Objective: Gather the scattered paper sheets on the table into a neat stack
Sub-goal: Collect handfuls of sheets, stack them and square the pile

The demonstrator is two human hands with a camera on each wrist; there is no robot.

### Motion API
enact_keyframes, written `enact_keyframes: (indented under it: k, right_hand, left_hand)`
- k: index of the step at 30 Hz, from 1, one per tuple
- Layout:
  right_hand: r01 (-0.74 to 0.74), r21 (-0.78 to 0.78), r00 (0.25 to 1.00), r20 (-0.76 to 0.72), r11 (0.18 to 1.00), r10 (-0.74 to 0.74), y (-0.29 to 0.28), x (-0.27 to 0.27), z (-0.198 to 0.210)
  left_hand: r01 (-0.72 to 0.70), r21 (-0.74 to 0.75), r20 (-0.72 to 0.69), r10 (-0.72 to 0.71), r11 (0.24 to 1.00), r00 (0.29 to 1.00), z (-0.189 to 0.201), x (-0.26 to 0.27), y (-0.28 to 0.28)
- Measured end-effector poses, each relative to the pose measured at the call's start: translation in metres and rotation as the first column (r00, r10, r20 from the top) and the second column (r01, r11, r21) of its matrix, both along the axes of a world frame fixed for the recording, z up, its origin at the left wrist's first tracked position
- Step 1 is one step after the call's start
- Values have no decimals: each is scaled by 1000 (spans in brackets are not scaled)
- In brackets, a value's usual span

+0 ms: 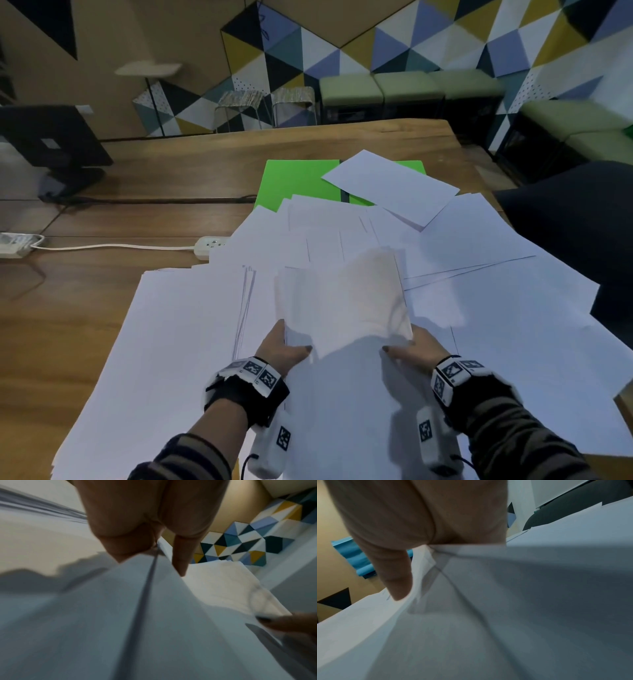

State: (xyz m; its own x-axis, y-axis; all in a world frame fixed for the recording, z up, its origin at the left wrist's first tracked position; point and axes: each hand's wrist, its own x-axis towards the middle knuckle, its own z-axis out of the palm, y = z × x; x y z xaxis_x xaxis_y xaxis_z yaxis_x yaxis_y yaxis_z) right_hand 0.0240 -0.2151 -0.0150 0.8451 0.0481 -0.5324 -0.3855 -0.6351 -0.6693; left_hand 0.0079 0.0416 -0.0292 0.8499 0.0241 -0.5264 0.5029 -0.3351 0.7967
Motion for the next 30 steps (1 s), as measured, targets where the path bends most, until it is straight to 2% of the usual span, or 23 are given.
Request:
enact_keyframes:
  k: [3, 5, 7, 8, 10, 12, 13, 15, 17, 18, 21, 25, 27, 30]
  right_hand:
    - [20, -27, 999, 26, 999, -19, -5, 4, -9]
    - [182, -47, 980, 93, 982, -177, -14, 8, -14]
    - [418, -38, 903, 126, 908, -410, -24, 13, -17]
    - [527, 18, 845, 96, 850, -526, -28, 15, -13]
    - [694, 284, 703, -70, 662, -708, -38, 24, -11]
    - [752, 491, 615, -281, 440, -737, -45, 35, -9]
    - [762, 537, 590, -342, 363, -732, -46, 41, -6]
    - [782, 539, 560, -389, 313, -731, -44, 55, 2]
    - [796, 488, 557, -358, 359, -749, -42, 69, 5]
    - [790, 450, 579, -329, 416, -746, -40, 76, 5]
    - [695, 366, 713, -244, 619, -657, -30, 89, 6]
    - [517, 81, 855, -90, 852, -510, -20, 105, -17]
    - [410, 52, 909, -105, 911, -403, -10, 105, -21]
    - [323, -17, 941, -96, 946, -323, 6, 92, -1]
  left_hand:
    - [30, 73, 68, -35, 997, 997, 0, 1, 5]
    - [-29, 42, 132, 23, 999, 991, 2, 2, 13]
    - [-115, 49, 182, 104, 992, 978, 10, 0, 21]
    - [-162, 49, 200, 150, 985, 968, 11, 0, 26]
    - [-236, 51, 224, 219, 970, 950, 12, -3, 34]
    - [-262, 53, 226, 244, 964, 943, 9, -5, 38]
    - [-272, 52, 218, 255, 961, 942, 7, -5, 38]
    - [-282, 48, 201, 267, 958, 942, 3, -4, 39]
    - [-292, 57, 183, 277, 955, 943, -2, 0, 39]
    - [-303, 53, 171, 290, 951, 941, -5, 2, 40]
    - [-320, 62, 151, 308, 945, 939, -12, 3, 41]
    - [-322, 36, 142, 314, 946, 939, -17, 1, 43]
    - [-320, -6, 136, 317, 948, 938, -17, 1, 43]
    - [-319, -61, 131, 325, 946, 937, -14, 2, 40]
